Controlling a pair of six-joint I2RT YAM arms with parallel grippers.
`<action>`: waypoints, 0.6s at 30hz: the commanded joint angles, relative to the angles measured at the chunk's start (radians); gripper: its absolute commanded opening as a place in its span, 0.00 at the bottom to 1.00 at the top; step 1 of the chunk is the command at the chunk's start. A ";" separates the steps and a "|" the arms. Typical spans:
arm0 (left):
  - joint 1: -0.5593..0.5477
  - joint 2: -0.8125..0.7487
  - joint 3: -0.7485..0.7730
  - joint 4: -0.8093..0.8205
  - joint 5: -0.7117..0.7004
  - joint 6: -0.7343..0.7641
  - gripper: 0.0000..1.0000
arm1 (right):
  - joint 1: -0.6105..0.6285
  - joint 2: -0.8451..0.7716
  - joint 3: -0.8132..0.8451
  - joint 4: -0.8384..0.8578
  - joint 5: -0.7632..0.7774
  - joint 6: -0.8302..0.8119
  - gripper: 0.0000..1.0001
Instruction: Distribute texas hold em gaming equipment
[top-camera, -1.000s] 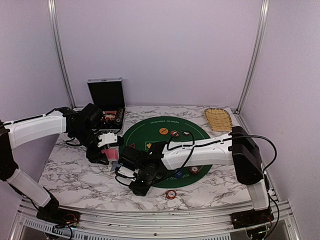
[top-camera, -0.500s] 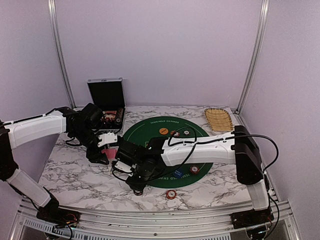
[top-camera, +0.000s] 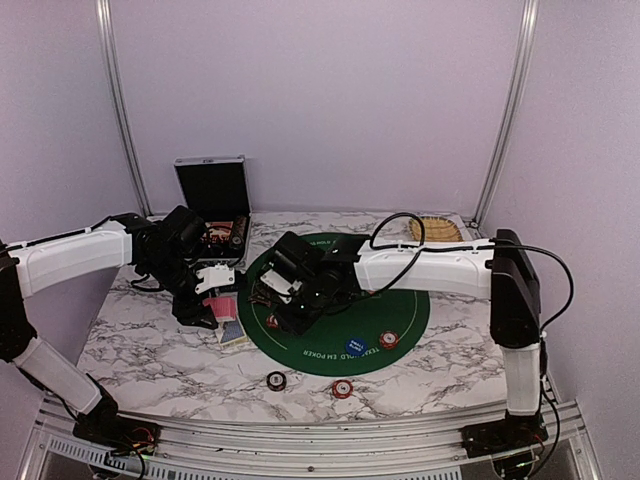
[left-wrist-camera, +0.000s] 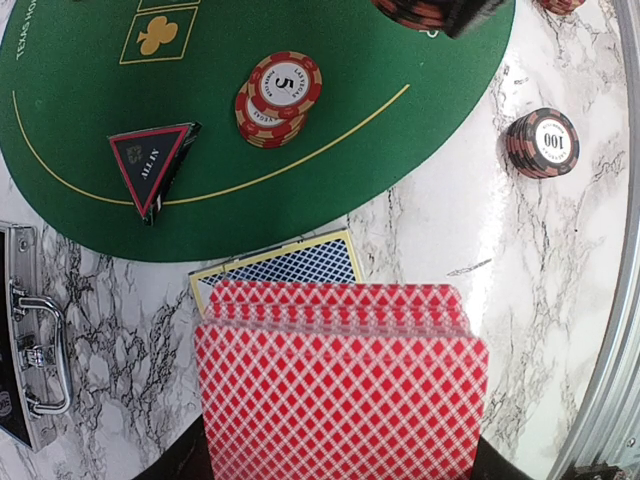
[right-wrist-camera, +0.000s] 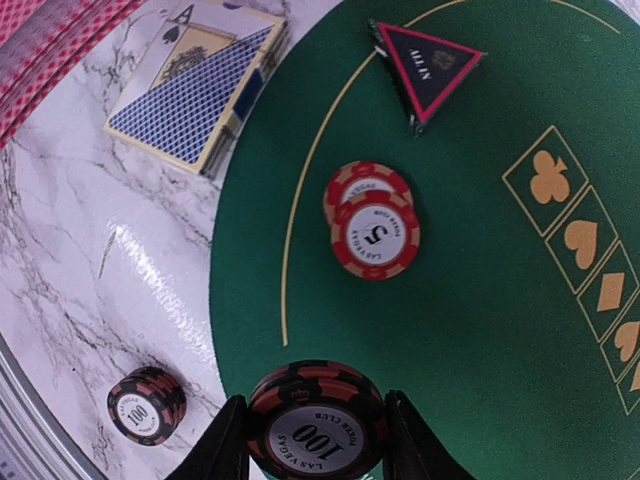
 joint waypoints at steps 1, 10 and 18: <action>0.007 -0.031 0.020 -0.027 0.005 0.000 0.00 | -0.046 -0.019 -0.003 0.069 0.002 0.031 0.10; 0.007 -0.042 0.014 -0.028 0.005 0.002 0.00 | -0.146 0.086 0.032 0.129 -0.032 0.056 0.10; 0.006 -0.050 0.015 -0.036 0.005 0.006 0.00 | -0.154 0.144 0.021 0.117 -0.021 0.060 0.09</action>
